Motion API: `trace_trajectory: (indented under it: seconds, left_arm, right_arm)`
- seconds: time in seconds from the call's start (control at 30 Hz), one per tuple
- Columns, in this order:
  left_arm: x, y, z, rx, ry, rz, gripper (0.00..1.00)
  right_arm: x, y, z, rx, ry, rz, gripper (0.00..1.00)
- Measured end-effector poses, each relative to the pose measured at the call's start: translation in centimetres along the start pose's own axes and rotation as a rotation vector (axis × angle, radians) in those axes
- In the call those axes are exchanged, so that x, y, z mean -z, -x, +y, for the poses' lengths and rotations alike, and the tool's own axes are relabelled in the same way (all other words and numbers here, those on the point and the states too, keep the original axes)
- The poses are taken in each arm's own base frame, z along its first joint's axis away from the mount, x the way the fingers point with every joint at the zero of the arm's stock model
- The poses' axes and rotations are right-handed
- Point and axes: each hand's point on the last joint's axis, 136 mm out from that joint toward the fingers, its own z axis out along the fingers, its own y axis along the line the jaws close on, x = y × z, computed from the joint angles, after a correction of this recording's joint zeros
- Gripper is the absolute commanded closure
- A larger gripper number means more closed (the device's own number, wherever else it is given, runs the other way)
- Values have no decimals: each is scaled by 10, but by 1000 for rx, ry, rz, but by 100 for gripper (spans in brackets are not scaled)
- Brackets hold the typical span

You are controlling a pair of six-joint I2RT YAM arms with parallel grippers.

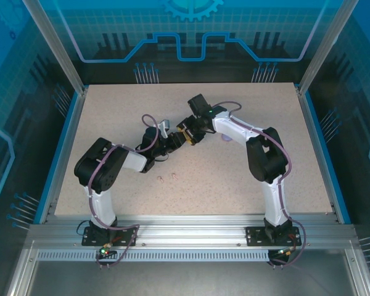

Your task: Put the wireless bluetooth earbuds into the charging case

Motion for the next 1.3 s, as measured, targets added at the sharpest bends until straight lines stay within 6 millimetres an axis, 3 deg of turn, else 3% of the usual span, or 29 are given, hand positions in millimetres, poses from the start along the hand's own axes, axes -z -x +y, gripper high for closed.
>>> trace_trajectory:
  seconds: [0.17, 0.37, 0.47, 0.53, 0.63, 0.8, 1.03, 1.3]
  left_arm:
    - [0, -1, 1, 14, 3, 5, 100]
    - [4, -9, -5, 10, -12, 64, 100]
    - [7, -13, -19, -12, -39, 114, 100]
    - [9, -13, -32, -33, -70, 142, 100]
    - [12, -14, -53, -70, -126, 189, 100]
    - [19, -20, -78, -110, -201, 268, 100]
    - [26, -26, -101, -132, -273, 357, 100]
    - [35, -22, -121, -154, -314, 371, 100]
  right_arm:
    - [28, 15, 11, 17, 39, -39, 19]
    - [108, 55, 29, 110, 163, -167, 16]
    - [146, 69, 21, 222, 219, -241, 15]
    - [160, 70, 9, 311, 247, -272, 15]
    - [165, 62, -13, 449, 279, -280, 15]
    - [157, 40, -39, 623, 333, -222, 15]
    - [151, 14, -43, 771, 454, -150, 15]
    - [154, 0, -32, 852, 530, -121, 16]
